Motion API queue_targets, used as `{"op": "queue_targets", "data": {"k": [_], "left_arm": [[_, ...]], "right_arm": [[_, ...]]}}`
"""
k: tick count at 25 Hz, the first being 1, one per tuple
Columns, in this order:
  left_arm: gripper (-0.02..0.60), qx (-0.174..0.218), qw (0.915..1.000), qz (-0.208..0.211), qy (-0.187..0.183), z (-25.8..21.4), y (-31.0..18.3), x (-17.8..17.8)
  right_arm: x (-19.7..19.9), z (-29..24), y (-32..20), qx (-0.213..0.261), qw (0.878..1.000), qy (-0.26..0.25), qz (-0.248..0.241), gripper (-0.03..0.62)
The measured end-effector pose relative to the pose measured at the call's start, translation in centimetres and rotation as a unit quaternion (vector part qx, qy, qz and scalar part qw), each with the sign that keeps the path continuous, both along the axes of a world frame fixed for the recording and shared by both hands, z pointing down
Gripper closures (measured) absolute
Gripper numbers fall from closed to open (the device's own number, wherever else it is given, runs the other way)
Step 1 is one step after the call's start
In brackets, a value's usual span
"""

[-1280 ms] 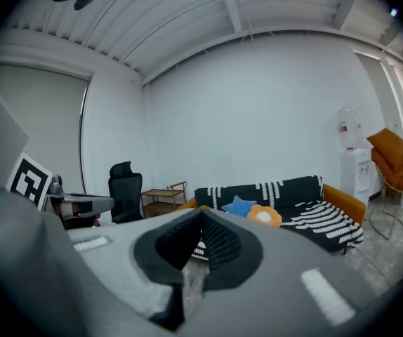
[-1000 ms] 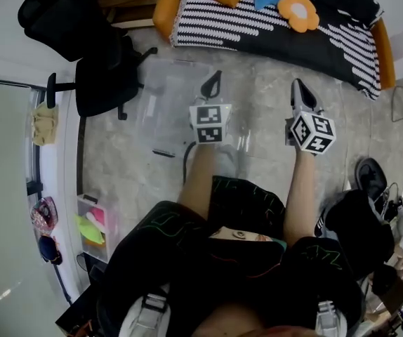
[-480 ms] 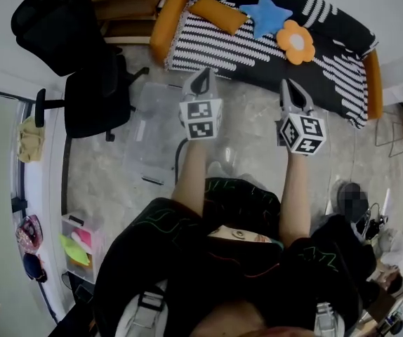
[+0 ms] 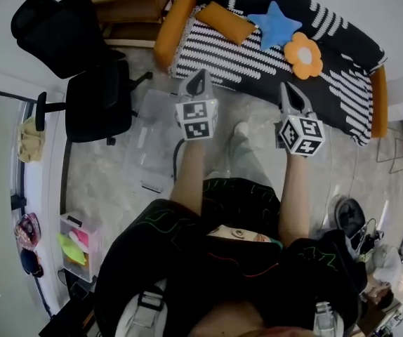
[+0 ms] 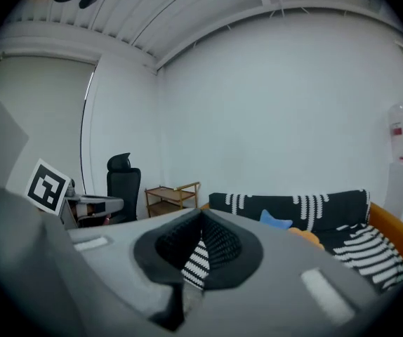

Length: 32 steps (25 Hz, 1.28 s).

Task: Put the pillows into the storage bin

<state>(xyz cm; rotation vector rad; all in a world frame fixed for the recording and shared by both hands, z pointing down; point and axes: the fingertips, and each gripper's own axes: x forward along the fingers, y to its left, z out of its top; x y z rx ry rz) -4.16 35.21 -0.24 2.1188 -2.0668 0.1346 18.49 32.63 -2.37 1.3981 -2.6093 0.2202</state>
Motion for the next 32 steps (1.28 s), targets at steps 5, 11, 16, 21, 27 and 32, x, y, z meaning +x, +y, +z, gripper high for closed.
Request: {"op": "queue_targets", "data": {"k": [5,11,16,21,27,32], "left_arm": [[0.574,-0.014,0.9998,-0.013,-0.005,0.9,-5.1,-1.2],[0.574,-0.063,0.9975,-0.031,-0.007,3.2,-11.3,-2.5],[0.574,-0.096,0.9952,-0.019,-0.004,5.4,-17.0,-1.7],[0.574,-0.076,0.9971,-0.003,-0.002,3.6,-22.4,-0.9],[0.574,-0.079,0.9956,-0.050,0.009,2.7,-24.6,-6.7],[0.574,-0.105,0.9943,-0.015,-0.004,4.1,-27.9,-7.1]], "right_arm": [[-2.9,1.5,-6.6,-0.024,0.999,-0.011,-0.032,0.591],[-5.4,3.8,-14.3,-0.064,0.997,-0.005,-0.054,0.591],[-4.3,6.1,-20.8,-0.095,0.995,0.001,-0.037,0.591],[-0.5,4.6,-29.0,-0.089,0.996,-0.026,0.004,0.591],[0.8,1.5,-35.7,-0.066,0.995,-0.061,0.036,0.591],[-4.2,5.2,-35.8,-0.101,0.994,-0.043,0.004,0.591]]}}
